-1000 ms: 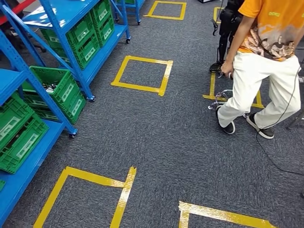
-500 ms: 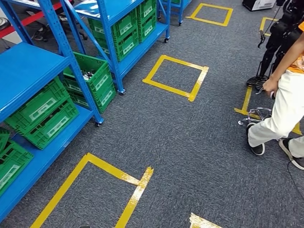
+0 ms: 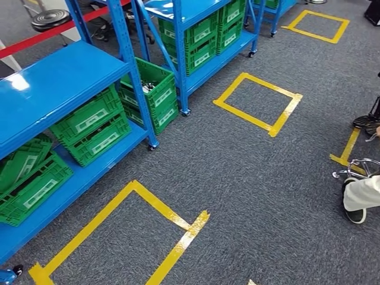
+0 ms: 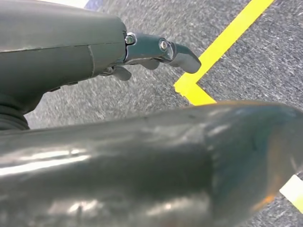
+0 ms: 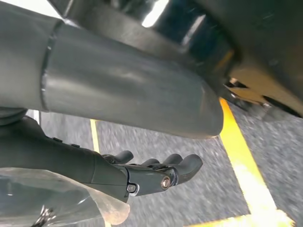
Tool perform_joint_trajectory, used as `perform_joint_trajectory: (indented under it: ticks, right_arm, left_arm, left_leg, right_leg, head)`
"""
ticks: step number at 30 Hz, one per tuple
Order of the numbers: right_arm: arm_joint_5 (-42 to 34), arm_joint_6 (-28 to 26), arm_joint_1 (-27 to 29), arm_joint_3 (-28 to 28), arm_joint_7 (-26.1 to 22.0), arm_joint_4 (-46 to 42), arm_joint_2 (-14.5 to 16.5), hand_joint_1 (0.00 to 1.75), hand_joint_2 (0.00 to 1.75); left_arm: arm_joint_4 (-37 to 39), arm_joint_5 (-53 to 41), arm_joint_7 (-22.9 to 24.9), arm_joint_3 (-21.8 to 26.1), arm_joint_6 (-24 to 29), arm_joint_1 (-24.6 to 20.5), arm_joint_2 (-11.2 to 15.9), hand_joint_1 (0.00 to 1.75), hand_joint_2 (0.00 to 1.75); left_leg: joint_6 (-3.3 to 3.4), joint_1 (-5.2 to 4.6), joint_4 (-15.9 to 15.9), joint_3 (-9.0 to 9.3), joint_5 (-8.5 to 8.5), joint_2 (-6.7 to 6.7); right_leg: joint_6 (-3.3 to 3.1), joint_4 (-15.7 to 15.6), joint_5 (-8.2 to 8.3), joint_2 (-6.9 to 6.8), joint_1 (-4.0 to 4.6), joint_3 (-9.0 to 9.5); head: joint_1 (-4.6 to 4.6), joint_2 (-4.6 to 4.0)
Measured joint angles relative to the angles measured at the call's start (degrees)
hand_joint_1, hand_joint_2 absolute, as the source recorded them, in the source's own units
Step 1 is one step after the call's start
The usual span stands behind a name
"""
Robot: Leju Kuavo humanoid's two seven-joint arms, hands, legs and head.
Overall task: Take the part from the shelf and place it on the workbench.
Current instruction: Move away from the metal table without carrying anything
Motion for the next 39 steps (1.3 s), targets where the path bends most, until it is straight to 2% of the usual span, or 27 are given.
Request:
perform_joint_trajectory:
  ticks: [1, 3, 4, 6, 7, 8, 9, 10, 11, 12, 14, 16, 18, 19, 21, 23, 25, 26, 28, 29, 31, 32, 33, 34, 36, 38, 39]
  right_arm:
    - [0.09, 0.04, -0.09, 0.17, -0.08, 0.01, 0.07, 0.0, 0.0]
    - [0.61, 0.56, -0.44, 0.64, -0.21, 0.0, 0.19, 0.0, 0.0]
    - [1.34, 1.12, -0.7, 1.02, -0.16, -0.01, 0.24, 0.0, 0.0]
    - [3.27, 2.72, -1.22, 2.13, 0.28, -0.01, 0.3, 0.0, 0.0]
    - [4.18, 3.7, -1.48, 2.76, 0.74, 0.0, 0.3, 0.0, 0.0]
    - [4.96, 4.87, -1.79, 3.44, 1.33, 0.01, 0.3, 0.0, 0.0]
    - [5.63, 6.1, -2.18, 4.09, 1.91, 0.01, 0.31, 0.0, 0.0]
    - [6.26, 7.34, -2.69, 4.78, 2.4, -0.01, 0.31, 0.0, 0.0]
    - [6.77, 8.42, -3.21, 5.45, 2.75, -0.05, 0.31, 0.0, 0.0]
    - [7.13, 9.19, -3.71, 6.09, 2.93, -0.13, 0.31, 0.0, 0.0]
    - [7.6, 10.17, -4.52, 7.2, 3.1, -0.26, 0.32, 0.0, 0.0]
    - [7.79, 10.52, -5.09, 8.06, 3.13, -0.29, 0.39, 0.0, 0.0]
    - [7.86, 10.57, -5.43, 8.63, 3.18, -0.34, 0.51, 0.0, 0.0]
    - [7.87, 10.57, -5.5, 8.88, 3.2, -0.39, 0.57, 0.0, 0.0]
    - [7.89, 10.55, -5.49, 9.3, 3.2, -0.47, 0.66, 0.0, 0.0]
    - [7.89, 10.54, -5.4, 9.58, 3.2, -0.49, 0.69, 0.0, 0.0]
    - [7.89, 10.52, -5.34, 9.74, 3.21, -0.49, 0.68, 0.0, 0.0]
    - [7.89, 10.5, -5.36, 9.8, 3.21, -0.5, 0.67, 0.0, 0.0]
    - [7.89, 10.48, -5.47, 9.86, 3.21, -0.53, 0.68, 0.0, 0.0]
    - [7.89, 10.48, -5.48, 9.87, 3.21, -0.55, 0.69, 0.0, 0.0]
    - [7.91, 10.58, -5.53, 9.89, 3.18, -0.59, 0.71, 0.0, 0.0]
    - [7.97, 10.86, -5.65, 9.92, 3.16, -0.61, 0.72, 0.0, 0.0]
    - [8.05, 11.29, -5.86, 10.02, 3.13, -0.63, 0.72, 0.0, 0.0]
    - [8.18, 11.8, -6.14, 10.19, 3.09, -0.69, 0.72, 0.0, 0.0]
    - [8.58, 12.86, -6.68, 10.76, 2.93, -0.79, 0.72, 0.0, 0.0]
    - [9.13, 13.74, -6.97, 11.33, 2.8, -0.81, 0.72, 0.0, 0.0]
    - [9.5, 14.24, -7.04, 11.63, 2.76, -0.81, 0.69, 0.0, 0.0]
  left_arm:
    - [0.0, 0.24, -0.11, 0.03, -0.01, -0.12, -0.01, 0.0, 0.0]
    - [-0.04, 1.15, -1.21, 0.5, -0.41, -0.29, 0.05, 0.0, 0.0]
    - [-0.15, 1.59, -2.01, 1.13, -0.68, -0.56, 0.13, 0.0, 0.0]
    - [-0.59, 2.07, -2.59, 3.05, -0.84, -2.17, 0.39, 0.0, 0.0]
    - [-0.88, 2.08, -1.64, 4.05, -0.53, -3.57, 0.63, 0.0, 0.0]
    - [-1.18, 2.09, 0.2, 5.01, -0.09, -5.27, 1.03, 0.0, 0.0]
    - [-1.47, 2.1, 2.35, 5.88, 0.33, -7.07, 1.54, 0.0, 0.0]
    - [-1.71, 2.11, 4.54, 6.79, 0.68, -8.83, 2.18, 0.0, 0.0]
    - [-1.91, 2.13, 6.37, 7.74, 0.92, -10.49, 2.88, 0.0, 0.0]
    - [-2.03, 2.15, 7.62, 8.69, 1.04, -11.92, 3.52, 0.0, 0.0]
    - [-2.15, 2.14, 9.15, 10.38, 1.16, -14.25, 4.62, 0.0, 0.0]
    - [-2.31, 2.13, 9.69, 11.59, 1.18, -15.77, 5.35, 0.0, 0.0]
    - [-2.48, 2.13, 9.74, 12.37, 1.19, -16.32, 5.96, 0.0, 0.0]
    - [-2.54, 2.13, 9.74, 12.69, 1.19, -16.37, 6.25, 0.0, 0.0]
    - [-2.75, 2.13, 9.73, 13.22, 1.2, -16.63, 6.52, 0.0, 0.0]
    - [-2.97, 2.13, 9.72, 13.56, 1.2, -17.02, 6.6, 0.0, 0.0]
    - [-3.1, 2.13, 9.72, 13.73, 1.2, -17.05, 6.66, 0.0, 0.0]
    - [-3.14, 2.13, 9.72, 13.8, 1.19, -16.99, 6.71, 0.0, 0.0]
    - [-3.16, 2.13, 9.72, 13.88, 1.19, -16.95, 6.86, 0.0, 0.0]
    - [-3.2, 2.13, 9.72, 13.89, 1.19, -17.03, 6.93, 0.0, 0.0]
    - [-3.31, 2.13, 9.92, 13.92, 1.21, -17.34, 7.05, 0.0, 0.0]
    - [-3.35, 2.13, 10.47, 13.96, 1.25, -17.48, 7.21, 0.0, 0.0]
    - [-3.38, 2.12, 11.35, 14.05, 1.3, -17.63, 7.46, 0.0, 0.0]
    - [-3.39, 2.1, 12.59, 14.19, 1.35, -17.81, 7.78, 0.0, 0.0]
    - [-3.39, 2.04, 15.53, 14.53, 1.5, -18.83, 8.5, 0.0, 0.0]
    - [-3.39, 2.0, 18.55, 14.74, 1.63, -20.68, 9.28, 0.0, 0.0]
    - [-3.39, 2.0, 20.17, 14.77, 1.67, -21.64, 9.77, 0.0, 0.0]
  left_leg:
    - [0.29, -0.28, -1.04, 0.51, -0.2, 0.65]
    - [0.89, -0.43, -1.41, 0.57, -0.44, -0.23]
    - [1.23, -0.35, -1.7, 0.66, -0.32, -0.9]
    - [1.86, -0.05, -2.24, 0.81, 0.05, -2.35]
    - [2.05, 0.03, -2.32, 0.79, 0.14, -3.11]
    - [2.16, 0.05, -2.31, 0.74, 0.18, -3.99]
    - [2.22, 0.04, -2.3, 0.74, 0.19, -4.86]
    - [2.23, 0.03, -2.28, 0.8, 0.18, -5.71]
    - [2.21, 0.04, -2.24, 0.91, 0.17, -6.54]
    - [2.13, 0.07, -2.18, 1.06, 0.12, -7.31]
    - [1.72, 0.11, -1.88, 1.12, -0.11, -8.73]
    - [1.06, 0.17, -1.58, 0.58, -0.12, -9.96]
    - [0.38, 0.36, -1.58, 0.08, 0.16, -11.11]
    - [0.09, 0.4, -1.37, -0.08, 0.03, -10.81]
    - [-0.39, 0.29, 1.67, -1.48, -1.69, -8.15]
    - [-0.78, 0.29, 8.74, -4.91, -4.92, -5.12]
    - [-0.96, 0.5, 14.42, -7.84, -6.4, -4.32]
    - [-0.95, 0.58, 14.48, -8.0, -5.59, -4.16]
    - [-0.62, 0.53, 8.39, -5.22, -1.47, -3.16]
    - [-0.37, 0.19, 4.7, -3.4, 0.07, -1.75]
    - [0.32, -0.56, -0.11, -1.21, 1.06, 0.49]
    - [0.57, -0.9, -0.6, -1.07, 0.67, 0.78]
    - [0.84, -0.94, -0.98, -1.08, 0.63, 0.21]
    - [1.06, -0.8, -1.18, -1.02, 0.74, -0.41]
    - [1.62, -0.34, -1.71, -0.77, 1.02, -1.7]
    - [2.04, -0.04, -1.9, -0.72, 1.19, -3.18]
    - [2.14, -0.01, -1.89, -0.75, 1.21, -4.04]
  right_leg:
    - [0.31, -0.06, -0.25, -0.63, 0.13, 0.08]
    - [0.81, -0.33, -0.53, -1.86, 0.23, 0.75]
    - [1.03, -0.11, -0.93, -1.45, 0.17, 0.93]
    - [1.33, 3.3, -3.03, 1.48, 0.01, -0.48]
    - [1.37, 6.88, -4.68, 3.47, -0.06, -2.38]
    - [1.37, 11.17, -6.24, 4.7, -0.07, -4.75]
    - [1.35, 14.86, -7.13, 5.34, -0.05, -7.01]
    - [1.31, 16.88, -6.93, 5.66, -0.02, -8.63]
    - [1.25, 16.58, -5.46, 5.84, 0.0, -9.22]
    - [1.18, 13.85, -2.92, 6.17, -0.04, -8.62]
    - [1.15, 6.2, 1.62, 8.47, -0.38, -6.05]
    - [0.93, 2.11, 2.65, 10.49, -0.6, -4.26]
    - [0.41, 1.56, 2.34, 10.03, -0.47, -3.75]
    - [0.1, 1.42, 2.42, 9.41, -0.45, -3.65]
    - [-0.67, 1.13, 2.39, 7.86, -0.42, -3.28]
    - [-1.32, 1.09, 2.07, 6.03, -0.14, -2.99]
    - [-1.61, 1.1, 1.73, 4.24, 0.12, -2.75]
    - [-1.64, 1.1, 1.54, 3.44, 0.2, -2.57]
    - [-1.54, 1.11, 1.05, 1.95, 0.31, -1.93]
    - [-1.38, 1.09, 0.76, 1.28, 0.42, -1.6]
    - [-0.86, 1.13, 0.26, -0.01, 0.68, -1.26]
    - [-0.58, 1.08, 0.11, -0.66, 0.8, -1.2]
    - [-0.35, 1.02, -0.01, -1.32, 0.84, -1.07]
    - [-0.08, 0.99, -0.28, -1.4, 0.81, -1.01]
    - [0.45, 3.16, -1.72, 1.21, 0.65, -2.02]
    - [0.77, 10.14, -4.67, 4.7, 0.43, -5.7]
    - [0.87, 14.3, -5.98, 5.41, 0.36, -8.08]
  head:
    - [0.05, 0.01]
    - [0.13, 0.01]
    - [0.25, 0.01]
    - [0.57, 0.01]
    - [0.79, 0.01]
    - [0.89, 0.01]
    - [0.94, 0.01]
    - [0.94, 0.0]
    - [0.93, 0.0]
    - [0.92, 0.0]
    - [0.93, -0.01]
    - [0.93, -0.01]
    - [0.9, -0.01]
    - [0.85, -0.01]
    - [0.58, -0.01]
    - [0.33, -0.01]
    - [0.35, -0.01]
    - [0.35, -0.01]
    - [0.34, 0.0]
    - [0.35, 0.0]
    - [0.37, 0.0]
    - [0.37, 0.0]
    - [0.36, 0.0]
    - [0.4, 0.0]
    - [0.46, 0.0]
    - [0.59, -0.01]
    - [0.63, -0.01]
